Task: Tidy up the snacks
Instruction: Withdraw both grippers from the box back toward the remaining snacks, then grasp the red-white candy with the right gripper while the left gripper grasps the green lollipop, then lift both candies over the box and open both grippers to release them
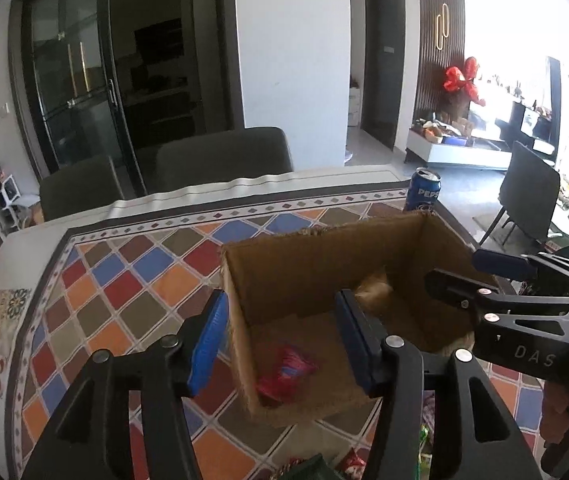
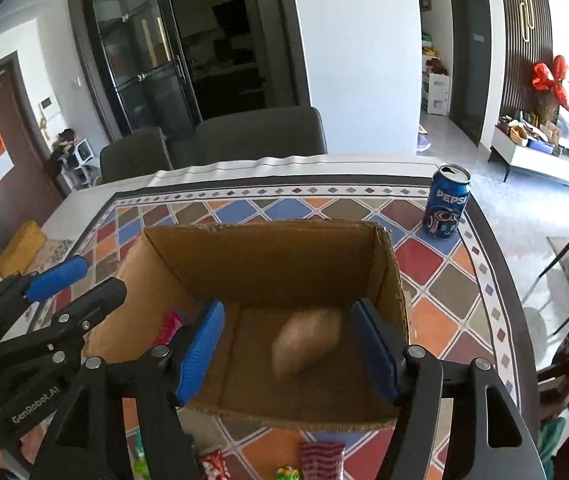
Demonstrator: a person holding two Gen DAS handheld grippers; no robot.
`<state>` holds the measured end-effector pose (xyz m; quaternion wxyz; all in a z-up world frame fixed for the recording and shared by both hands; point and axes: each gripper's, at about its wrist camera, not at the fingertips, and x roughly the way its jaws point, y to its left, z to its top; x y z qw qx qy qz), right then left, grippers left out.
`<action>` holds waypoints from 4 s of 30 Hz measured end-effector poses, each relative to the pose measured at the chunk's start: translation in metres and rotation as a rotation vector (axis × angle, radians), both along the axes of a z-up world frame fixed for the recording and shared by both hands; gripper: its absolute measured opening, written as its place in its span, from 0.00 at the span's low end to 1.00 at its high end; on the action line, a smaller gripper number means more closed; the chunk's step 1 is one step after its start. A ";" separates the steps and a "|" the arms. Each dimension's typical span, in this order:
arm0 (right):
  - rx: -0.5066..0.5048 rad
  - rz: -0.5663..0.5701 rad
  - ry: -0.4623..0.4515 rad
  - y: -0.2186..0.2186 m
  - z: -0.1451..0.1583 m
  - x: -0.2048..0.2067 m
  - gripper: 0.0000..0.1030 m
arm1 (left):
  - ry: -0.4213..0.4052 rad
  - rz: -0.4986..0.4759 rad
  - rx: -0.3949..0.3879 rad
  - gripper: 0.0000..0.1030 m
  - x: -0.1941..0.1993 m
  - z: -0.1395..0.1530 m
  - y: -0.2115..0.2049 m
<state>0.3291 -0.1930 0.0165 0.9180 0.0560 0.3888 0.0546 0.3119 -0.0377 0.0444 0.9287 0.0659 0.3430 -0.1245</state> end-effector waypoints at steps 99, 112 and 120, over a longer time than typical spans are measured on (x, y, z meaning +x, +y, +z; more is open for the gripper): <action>-0.014 0.230 0.311 0.087 -0.149 -0.076 0.31 | 0.420 0.111 -0.071 0.26 -0.104 -0.167 0.059; -0.007 0.225 0.294 0.084 -0.148 -0.077 0.23 | 0.382 0.113 -0.086 0.26 -0.108 -0.152 0.057; 0.011 0.209 0.238 0.069 -0.124 -0.091 0.23 | 0.321 0.085 -0.092 0.26 -0.116 -0.128 0.047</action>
